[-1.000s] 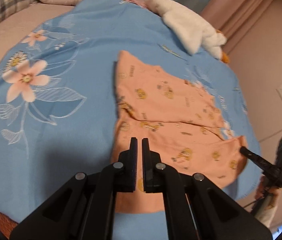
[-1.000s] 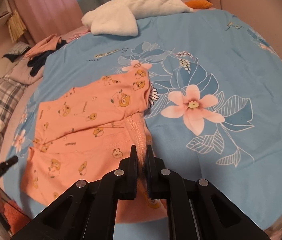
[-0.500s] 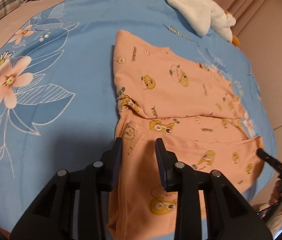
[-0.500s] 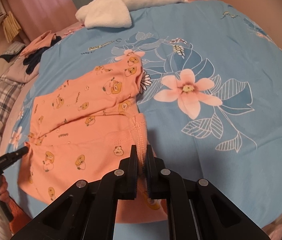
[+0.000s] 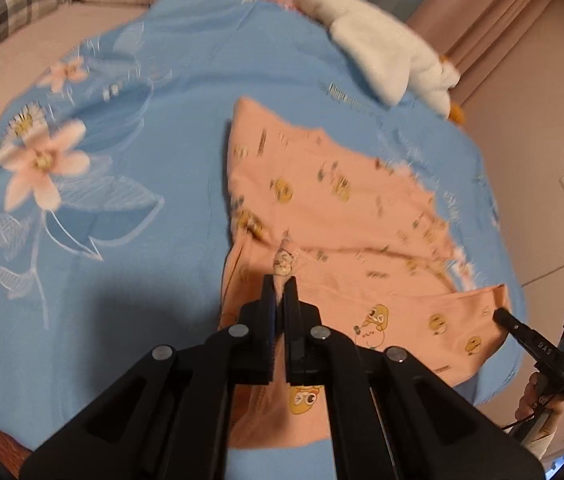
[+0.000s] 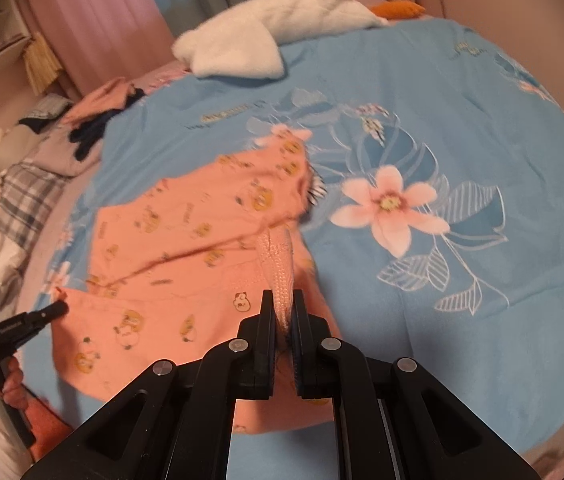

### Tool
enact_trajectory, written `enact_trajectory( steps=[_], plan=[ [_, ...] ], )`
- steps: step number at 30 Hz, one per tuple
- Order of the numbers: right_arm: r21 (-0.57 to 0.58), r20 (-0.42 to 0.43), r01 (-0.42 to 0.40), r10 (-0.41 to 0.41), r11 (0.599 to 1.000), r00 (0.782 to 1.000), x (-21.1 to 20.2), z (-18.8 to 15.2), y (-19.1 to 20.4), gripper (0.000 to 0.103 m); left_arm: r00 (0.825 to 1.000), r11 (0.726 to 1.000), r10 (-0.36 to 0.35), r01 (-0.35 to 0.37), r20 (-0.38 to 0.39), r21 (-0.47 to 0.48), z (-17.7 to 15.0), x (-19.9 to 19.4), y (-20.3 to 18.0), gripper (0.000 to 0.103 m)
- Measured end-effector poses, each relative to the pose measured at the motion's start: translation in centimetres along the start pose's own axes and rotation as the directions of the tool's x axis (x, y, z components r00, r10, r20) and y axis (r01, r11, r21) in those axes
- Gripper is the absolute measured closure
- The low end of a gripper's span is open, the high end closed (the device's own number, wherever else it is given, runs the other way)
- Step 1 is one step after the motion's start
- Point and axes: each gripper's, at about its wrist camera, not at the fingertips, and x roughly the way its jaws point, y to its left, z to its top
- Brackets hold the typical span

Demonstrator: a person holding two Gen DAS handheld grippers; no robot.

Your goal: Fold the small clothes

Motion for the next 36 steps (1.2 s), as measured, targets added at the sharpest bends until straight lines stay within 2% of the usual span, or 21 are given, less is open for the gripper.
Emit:
enact_trajectory(
  steps=[4, 6, 9, 13, 17, 21, 29, 36],
  plan=[
    [-0.029, 0.053, -0.011, 0.013, 1.000, 0.999, -1.4, 1.3, 0.8, 0.094, 0.995, 0.998, -0.068, 0.068, 0.079, 0.003, 1.1, -2.7, -0.7, 0.101],
    [-0.035, 0.073, -0.028, 0.031, 0.999, 0.997, -1.7, 2.1, 1.0, 0.094, 0.991, 0.997, -0.077, 0.076, 0.110, 0.013, 1.6, -3.4, -1.2, 0.101],
    [-0.047, 0.099, -0.010, 0.014, 0.999, 0.995, -1.5, 3.6, 1.3, 0.094, 0.987, 0.997, -0.082, 0.080, 0.142, 0.017, 2.8, -3.8, -1.5, 0.101],
    [-0.048, 0.109, -0.020, 0.025, 0.999, 0.994, -0.4, 5.7, 1.3, 0.094, 0.982, 0.994, -0.107, 0.108, 0.157, 0.006, 5.0, -3.4, -1.6, 0.101],
    [-0.040, 0.108, -0.020, 0.024, 0.999, 0.994, 1.3, 7.9, 1.3, 0.094, 0.980, 0.996, -0.084, 0.083, 0.183, 0.014, 7.3, -2.7, -1.8, 0.101],
    [-0.034, 0.108, -0.030, 0.034, 0.999, 0.994, 2.6, 9.5, 1.1, 0.094, 0.978, 0.995, -0.097, 0.100, 0.182, -0.002, 9.4, -1.4, -1.6, 0.101],
    [-0.042, 0.096, -0.015, 0.020, 0.999, 0.995, 6.1, 12.8, 1.4, 0.094, 0.981, 0.997, -0.070, 0.072, 0.183, -0.009, 12.7, 1.8, -1.3, 0.101],
    [-0.020, 0.040, -0.009, 0.009, 1.000, 0.999, 10.6, 15.1, 0.9, 0.094, 0.987, 0.998, -0.044, 0.049, 0.153, -0.033, 15.2, 5.3, -0.2, 0.101]
  ],
)
